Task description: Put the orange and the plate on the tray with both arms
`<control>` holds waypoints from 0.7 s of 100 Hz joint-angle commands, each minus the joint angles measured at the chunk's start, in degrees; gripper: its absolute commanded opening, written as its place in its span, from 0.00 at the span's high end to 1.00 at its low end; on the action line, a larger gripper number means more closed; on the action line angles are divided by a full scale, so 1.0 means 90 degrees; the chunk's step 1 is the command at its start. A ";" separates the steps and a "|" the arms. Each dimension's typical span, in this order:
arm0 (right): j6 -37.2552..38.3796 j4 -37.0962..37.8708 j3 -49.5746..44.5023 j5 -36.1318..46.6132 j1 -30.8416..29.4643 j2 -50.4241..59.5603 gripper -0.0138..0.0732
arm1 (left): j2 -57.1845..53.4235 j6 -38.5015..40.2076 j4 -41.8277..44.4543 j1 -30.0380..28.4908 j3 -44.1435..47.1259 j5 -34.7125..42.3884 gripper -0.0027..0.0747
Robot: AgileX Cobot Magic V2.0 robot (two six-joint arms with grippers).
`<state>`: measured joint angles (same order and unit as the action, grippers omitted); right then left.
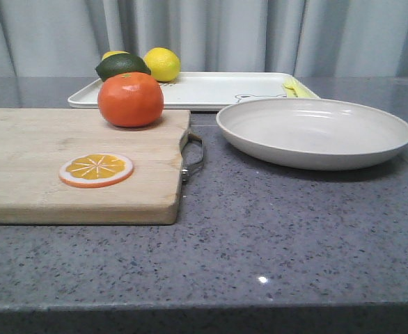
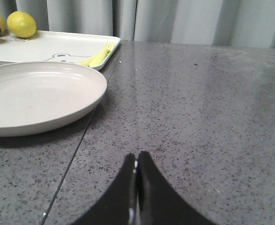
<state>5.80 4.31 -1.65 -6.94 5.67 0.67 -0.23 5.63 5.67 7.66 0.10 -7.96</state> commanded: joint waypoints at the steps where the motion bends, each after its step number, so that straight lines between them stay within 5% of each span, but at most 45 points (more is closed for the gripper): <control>1: -0.0008 0.0093 0.0141 0.0527 0.0007 0.0075 0.96 | -0.0217 0.0046 -0.0058 -0.0012 0.0049 0.0523 0.99; 70: -0.0126 0.0263 0.0147 0.0532 0.0007 0.0075 0.96 | -0.0217 0.0046 -0.0071 -0.0012 0.0049 0.0598 0.99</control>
<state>5.30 5.87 -1.65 -6.94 5.67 0.67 -0.23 5.63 5.67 7.66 0.10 -7.90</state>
